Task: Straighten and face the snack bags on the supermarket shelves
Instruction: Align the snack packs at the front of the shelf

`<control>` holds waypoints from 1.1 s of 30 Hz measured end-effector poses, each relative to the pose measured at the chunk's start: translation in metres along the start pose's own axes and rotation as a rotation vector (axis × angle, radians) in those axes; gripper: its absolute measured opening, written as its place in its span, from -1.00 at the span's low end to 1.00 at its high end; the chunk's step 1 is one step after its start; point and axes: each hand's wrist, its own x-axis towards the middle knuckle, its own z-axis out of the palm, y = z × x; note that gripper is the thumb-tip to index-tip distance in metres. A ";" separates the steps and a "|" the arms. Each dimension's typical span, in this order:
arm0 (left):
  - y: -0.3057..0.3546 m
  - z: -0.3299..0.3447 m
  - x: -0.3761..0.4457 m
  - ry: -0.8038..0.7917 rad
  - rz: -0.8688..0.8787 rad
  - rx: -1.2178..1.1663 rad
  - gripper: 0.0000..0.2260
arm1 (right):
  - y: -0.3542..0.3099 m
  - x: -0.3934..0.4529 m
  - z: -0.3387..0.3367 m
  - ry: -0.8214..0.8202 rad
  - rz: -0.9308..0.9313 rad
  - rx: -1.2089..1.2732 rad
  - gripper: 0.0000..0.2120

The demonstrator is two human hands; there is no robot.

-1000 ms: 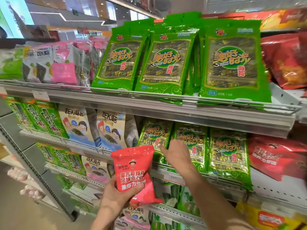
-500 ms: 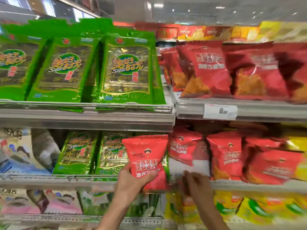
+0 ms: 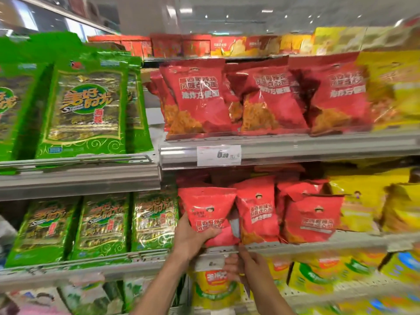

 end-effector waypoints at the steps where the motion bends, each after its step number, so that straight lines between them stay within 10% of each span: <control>1: -0.002 0.003 0.002 0.000 -0.006 0.011 -0.32 | -0.002 -0.001 0.000 -0.018 0.006 0.013 -0.63; 26: -0.011 -0.005 0.004 -0.093 -0.013 0.062 -0.17 | -0.003 -0.031 0.006 0.024 -0.009 0.127 -0.52; 33: 0.006 0.003 -0.044 0.285 0.290 0.321 -0.27 | -0.005 -0.056 -0.037 0.086 -0.057 0.103 -0.69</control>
